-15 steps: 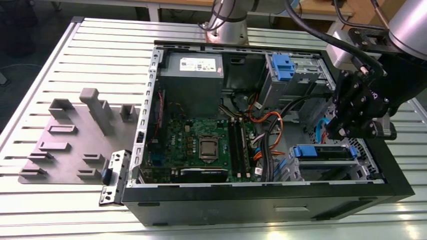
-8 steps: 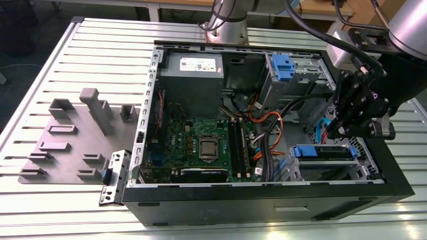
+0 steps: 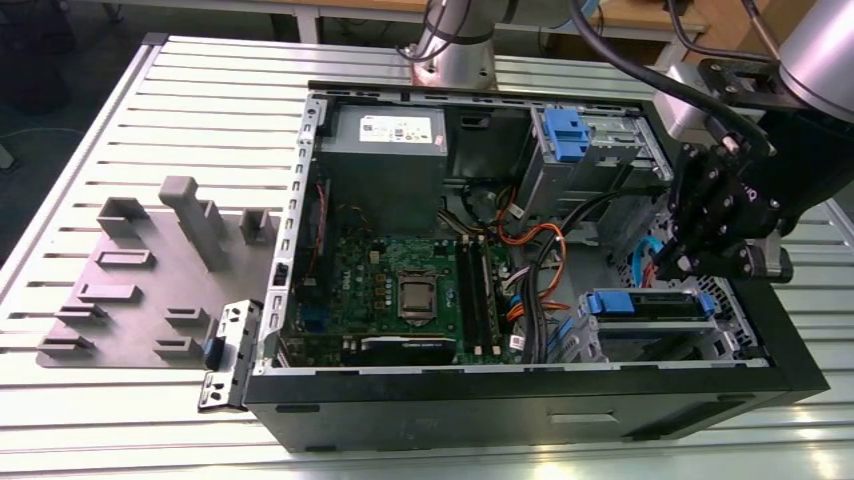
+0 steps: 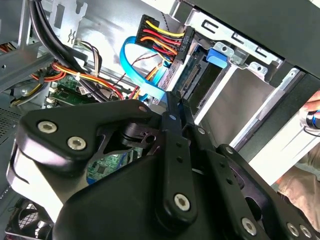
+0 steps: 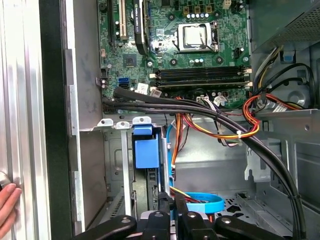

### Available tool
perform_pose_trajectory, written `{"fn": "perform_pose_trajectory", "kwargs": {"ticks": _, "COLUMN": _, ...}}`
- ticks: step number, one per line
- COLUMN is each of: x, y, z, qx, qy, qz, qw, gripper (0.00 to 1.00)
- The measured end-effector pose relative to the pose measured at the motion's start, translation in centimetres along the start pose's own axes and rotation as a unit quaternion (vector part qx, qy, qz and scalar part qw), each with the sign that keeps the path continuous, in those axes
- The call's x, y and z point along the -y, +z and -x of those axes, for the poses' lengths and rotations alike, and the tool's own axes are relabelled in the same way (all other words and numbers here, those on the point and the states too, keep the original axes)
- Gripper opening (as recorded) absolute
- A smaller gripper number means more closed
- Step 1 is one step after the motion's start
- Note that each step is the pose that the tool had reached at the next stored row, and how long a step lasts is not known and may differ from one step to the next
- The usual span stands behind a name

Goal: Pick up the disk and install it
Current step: 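Insert the first disk wire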

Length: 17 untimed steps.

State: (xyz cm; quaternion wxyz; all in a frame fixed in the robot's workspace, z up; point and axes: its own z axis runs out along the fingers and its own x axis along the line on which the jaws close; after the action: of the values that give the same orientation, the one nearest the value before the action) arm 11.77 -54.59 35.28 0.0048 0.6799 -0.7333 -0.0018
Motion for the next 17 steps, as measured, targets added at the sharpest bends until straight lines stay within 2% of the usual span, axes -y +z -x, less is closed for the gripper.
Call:
{"fn": "perform_pose_trajectory", "kwargs": {"ticks": 7, "x": 0.03, "y": 0.28, "z": -0.63, "qx": 0.0, "qy": -0.006, "qz": -0.0007, "qw": 0.99998, "gripper": 0.16}}
{"fn": "perform_pose_trajectory", "kwargs": {"ticks": 10, "x": 0.01, "y": 0.34, "z": -0.71, "qx": 0.0015, "qy": -0.012, "qz": -0.0024, "qw": 0.99993, "gripper": 0.16}}
{"fn": "perform_pose_trajectory", "kwargs": {"ticks": 12, "x": 0.0, "y": 0.4, "z": -0.75, "qx": 0.0041, "qy": -0.015, "qz": -0.0037, "qw": 0.99987, "gripper": 0.16}}
{"fn": "perform_pose_trajectory", "kwargs": {"ticks": 15, "x": -0.03, "y": 0.48, "z": -0.84, "qx": 0.0107, "qy": -0.019, "qz": -0.005, "qw": 0.99975, "gripper": 0.16}}
{"fn": "perform_pose_trajectory", "kwargs": {"ticks": 17, "x": -0.05, "y": 0.55, "z": -0.97, "qx": 0.0129, "qy": -0.021, "qz": -0.0057, "qw": 0.99968, "gripper": 0.16}}
